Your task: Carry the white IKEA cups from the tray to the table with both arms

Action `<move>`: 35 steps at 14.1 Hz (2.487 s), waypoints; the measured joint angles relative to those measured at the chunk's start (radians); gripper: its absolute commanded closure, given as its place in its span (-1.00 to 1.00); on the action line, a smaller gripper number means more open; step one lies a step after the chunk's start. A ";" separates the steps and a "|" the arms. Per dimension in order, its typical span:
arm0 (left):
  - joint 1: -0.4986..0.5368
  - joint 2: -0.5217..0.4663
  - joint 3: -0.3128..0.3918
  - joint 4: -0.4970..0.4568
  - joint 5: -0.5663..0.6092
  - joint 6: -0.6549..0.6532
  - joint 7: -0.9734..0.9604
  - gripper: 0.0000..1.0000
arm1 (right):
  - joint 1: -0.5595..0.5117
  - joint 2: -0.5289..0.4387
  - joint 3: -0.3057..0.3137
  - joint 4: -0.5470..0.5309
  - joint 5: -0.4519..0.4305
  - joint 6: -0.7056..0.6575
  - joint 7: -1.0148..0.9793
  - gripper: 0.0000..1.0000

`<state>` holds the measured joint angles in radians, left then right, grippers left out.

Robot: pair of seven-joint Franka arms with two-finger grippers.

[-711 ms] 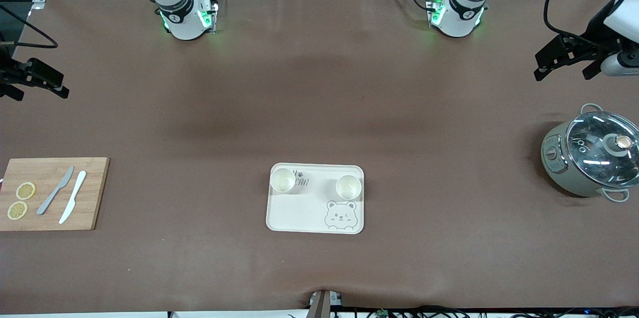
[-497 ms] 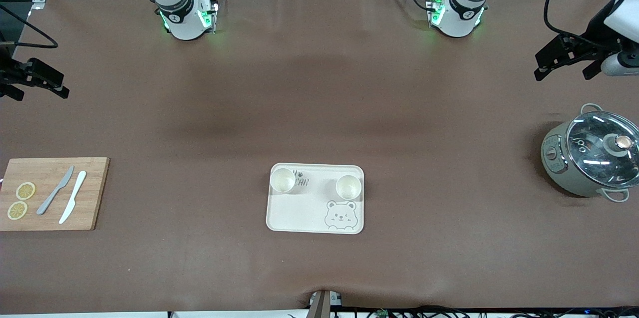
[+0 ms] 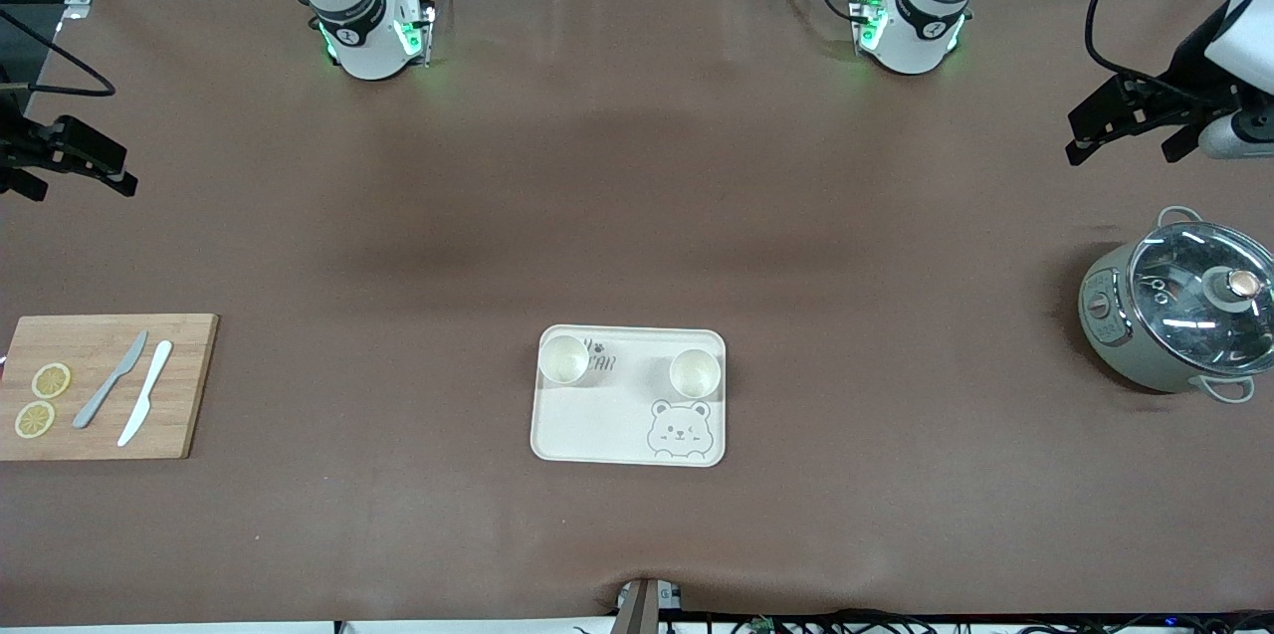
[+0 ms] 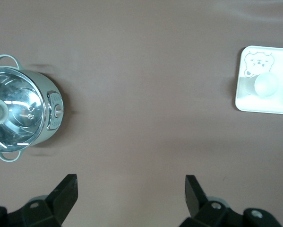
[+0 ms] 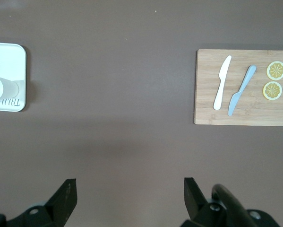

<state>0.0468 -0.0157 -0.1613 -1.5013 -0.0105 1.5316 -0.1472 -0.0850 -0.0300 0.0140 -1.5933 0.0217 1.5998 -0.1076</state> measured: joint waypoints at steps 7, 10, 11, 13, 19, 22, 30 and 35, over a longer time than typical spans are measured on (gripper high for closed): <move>-0.011 0.177 -0.004 0.000 0.001 0.171 -0.001 -1.00 | 0.000 0.000 0.001 0.000 0.000 0.000 0.000 -1.00; -0.044 0.226 -0.007 0.001 0.007 0.191 -0.035 -1.00 | 0.000 0.001 0.000 0.000 0.000 0.000 0.000 -1.00; -0.047 0.237 -0.007 0.002 0.007 0.209 -0.036 -1.00 | 0.000 0.002 0.000 0.000 0.000 -0.001 0.000 -1.00; -0.054 0.263 -0.008 0.002 0.008 0.249 -0.035 -1.00 | 0.000 0.009 0.000 0.000 0.000 0.000 0.000 -1.00; -0.166 0.363 -0.009 0.003 0.008 0.363 -0.069 -1.00 | 0.000 0.051 0.000 0.004 0.000 0.010 0.000 -1.00; -0.196 0.417 -0.010 0.002 0.008 0.461 -0.069 -1.00 | 0.001 0.085 0.001 0.004 0.000 0.011 0.000 -1.00; -0.384 0.606 -0.014 0.002 0.008 0.672 -0.308 -1.00 | 0.006 0.133 0.006 0.003 0.014 0.014 0.000 -1.00; -0.445 0.730 -0.014 0.002 0.008 0.823 -0.396 -0.98 | 0.008 0.216 0.008 0.004 0.096 0.071 0.030 -1.00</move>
<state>-0.3985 0.7139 -0.1753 -1.4993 -0.0026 2.3549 -0.5431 -0.0765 0.1864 0.0223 -1.5898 0.1182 1.6707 -0.0775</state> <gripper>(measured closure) 0.000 0.000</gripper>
